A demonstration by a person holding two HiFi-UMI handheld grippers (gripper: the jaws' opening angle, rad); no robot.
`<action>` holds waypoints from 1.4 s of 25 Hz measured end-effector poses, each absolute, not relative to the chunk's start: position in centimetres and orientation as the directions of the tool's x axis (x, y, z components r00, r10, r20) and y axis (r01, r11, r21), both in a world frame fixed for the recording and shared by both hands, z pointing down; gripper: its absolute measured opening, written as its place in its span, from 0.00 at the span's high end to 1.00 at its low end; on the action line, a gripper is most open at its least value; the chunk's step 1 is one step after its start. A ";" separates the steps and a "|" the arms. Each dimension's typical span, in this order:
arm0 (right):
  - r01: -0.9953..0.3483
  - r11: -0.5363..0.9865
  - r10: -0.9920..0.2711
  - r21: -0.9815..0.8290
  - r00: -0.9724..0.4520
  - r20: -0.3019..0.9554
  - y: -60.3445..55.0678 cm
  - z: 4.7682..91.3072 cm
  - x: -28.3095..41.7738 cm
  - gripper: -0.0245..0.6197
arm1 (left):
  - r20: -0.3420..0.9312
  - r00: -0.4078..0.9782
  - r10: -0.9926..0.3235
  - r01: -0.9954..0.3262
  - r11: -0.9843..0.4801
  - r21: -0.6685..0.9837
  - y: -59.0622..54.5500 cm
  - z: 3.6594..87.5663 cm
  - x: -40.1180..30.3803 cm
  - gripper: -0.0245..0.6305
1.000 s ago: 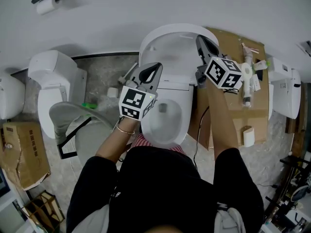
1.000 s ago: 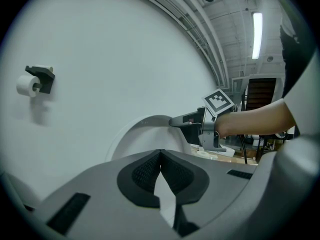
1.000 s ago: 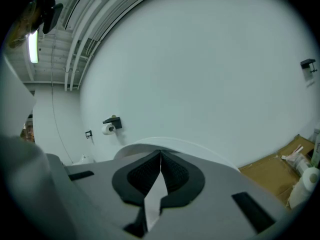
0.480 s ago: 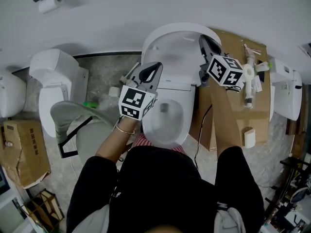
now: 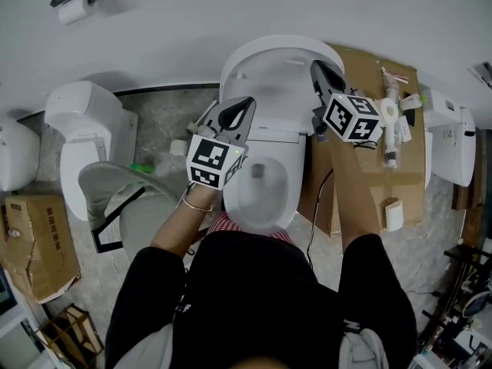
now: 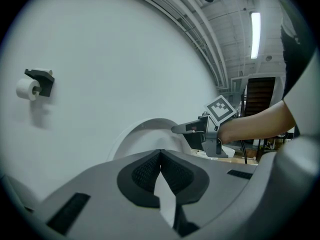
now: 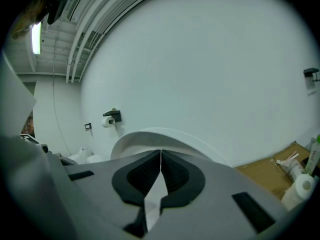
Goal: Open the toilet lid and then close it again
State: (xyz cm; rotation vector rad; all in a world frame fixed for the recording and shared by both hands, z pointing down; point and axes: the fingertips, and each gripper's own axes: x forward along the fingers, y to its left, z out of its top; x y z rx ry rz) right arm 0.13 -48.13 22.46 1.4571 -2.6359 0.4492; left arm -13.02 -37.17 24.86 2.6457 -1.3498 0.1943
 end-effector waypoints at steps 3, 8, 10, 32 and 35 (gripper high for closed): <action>-0.845 0.494 -0.815 -0.204 -0.532 0.228 -47.3 22.5 0.8 0.93 | 0.180 0.589 -0.788 -0.808 -0.583 0.089 -36.9 24.4 -12.6 0.96; -0.851 0.486 -0.824 -0.202 -0.523 0.220 -45.7 22.1 2.1 0.93 | 0.168 0.601 -0.781 -0.798 -0.597 0.076 -36.4 23.4 -11.7 0.96; -0.857 0.477 -0.828 -0.196 -0.513 0.227 -44.8 22.2 2.6 0.93 | 0.165 0.608 -0.777 -0.793 -0.606 0.067 -36.1 23.0 -11.3 0.96; -0.829 0.517 -0.833 -0.213 -0.545 0.098 -34.7 17.0 4.8 0.93 | 0.097 0.682 -0.725 -0.728 -0.685 -0.002 -30.9 17.4 -5.6 0.96; -0.828 0.522 -0.831 -0.204 -0.547 0.095 -33.7 16.9 5.2 0.93 | 0.093 0.686 -0.722 -0.724 -0.690 -0.013 -30.2 17.0 -5.1 0.96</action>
